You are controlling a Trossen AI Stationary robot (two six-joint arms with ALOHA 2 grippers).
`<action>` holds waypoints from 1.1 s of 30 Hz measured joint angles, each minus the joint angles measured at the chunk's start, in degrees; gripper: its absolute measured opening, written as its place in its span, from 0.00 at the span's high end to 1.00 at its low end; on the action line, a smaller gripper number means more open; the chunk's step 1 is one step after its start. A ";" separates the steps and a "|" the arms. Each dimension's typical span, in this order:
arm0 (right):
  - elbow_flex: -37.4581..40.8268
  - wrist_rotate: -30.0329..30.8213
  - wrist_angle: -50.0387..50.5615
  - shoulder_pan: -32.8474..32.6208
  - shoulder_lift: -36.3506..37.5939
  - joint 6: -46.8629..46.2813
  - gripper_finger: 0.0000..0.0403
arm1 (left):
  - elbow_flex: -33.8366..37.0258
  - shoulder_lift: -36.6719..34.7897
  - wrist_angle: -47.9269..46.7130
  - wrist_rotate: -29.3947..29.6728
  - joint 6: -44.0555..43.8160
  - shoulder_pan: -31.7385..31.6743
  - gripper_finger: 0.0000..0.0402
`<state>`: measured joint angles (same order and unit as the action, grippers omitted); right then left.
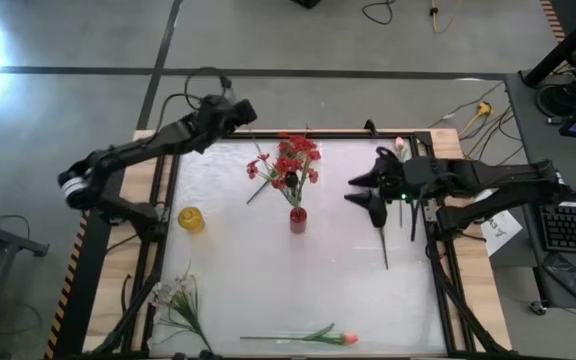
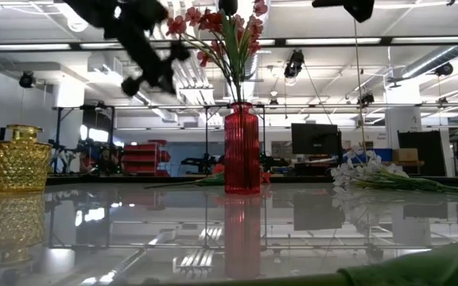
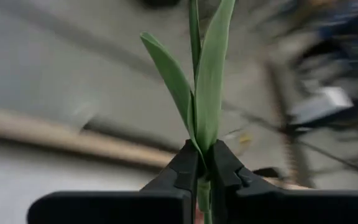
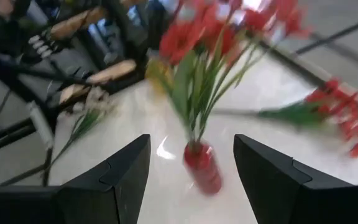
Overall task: Sort flowers into vase by color
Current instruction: Put the black flower into the red vase
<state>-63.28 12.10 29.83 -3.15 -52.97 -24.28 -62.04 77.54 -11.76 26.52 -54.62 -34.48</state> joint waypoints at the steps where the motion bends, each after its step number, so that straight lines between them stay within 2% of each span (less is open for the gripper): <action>1: -0.84 0.92 0.00 0.35 0.00 0.98 0.45 | 0.00 -1.45 3.21 0.69 3.89 1.58 1.00; 5: -4.68 1.66 -0.09 1.94 -0.02 5.05 0.45 | -0.04 -7.02 15.04 1.45 21.41 8.12 1.00; 8: -7.36 1.64 -0.11 2.35 -0.02 7.41 0.45 | -0.07 -11.29 18.73 1.38 32.47 12.82 1.00; 12: -9.79 1.62 -1.20 2.33 -0.09 10.11 0.45 | -2.43 -16.66 16.59 1.53 38.90 17.85 1.00; 17: -10.17 1.56 -9.47 2.31 -1.13 13.24 0.45 | -8.36 -19.08 16.17 -0.37 46.43 26.66 1.00; 22: -9.93 0.94 -18.19 2.28 -3.77 16.46 0.45 | -14.88 -15.49 16.14 0.42 54.02 37.14 1.00; 28: -10.57 -1.01 -20.27 2.28 -7.42 17.64 0.45 | -23.03 -7.00 15.78 1.44 62.19 45.42 1.00; 33: -10.60 -3.40 -20.22 2.28 -8.33 17.83 0.45 | -30.94 1.01 12.10 1.49 78.88 51.16 1.00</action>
<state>-73.89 8.70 9.60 -0.86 -61.30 -6.44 -92.99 78.55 0.34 28.01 24.26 16.68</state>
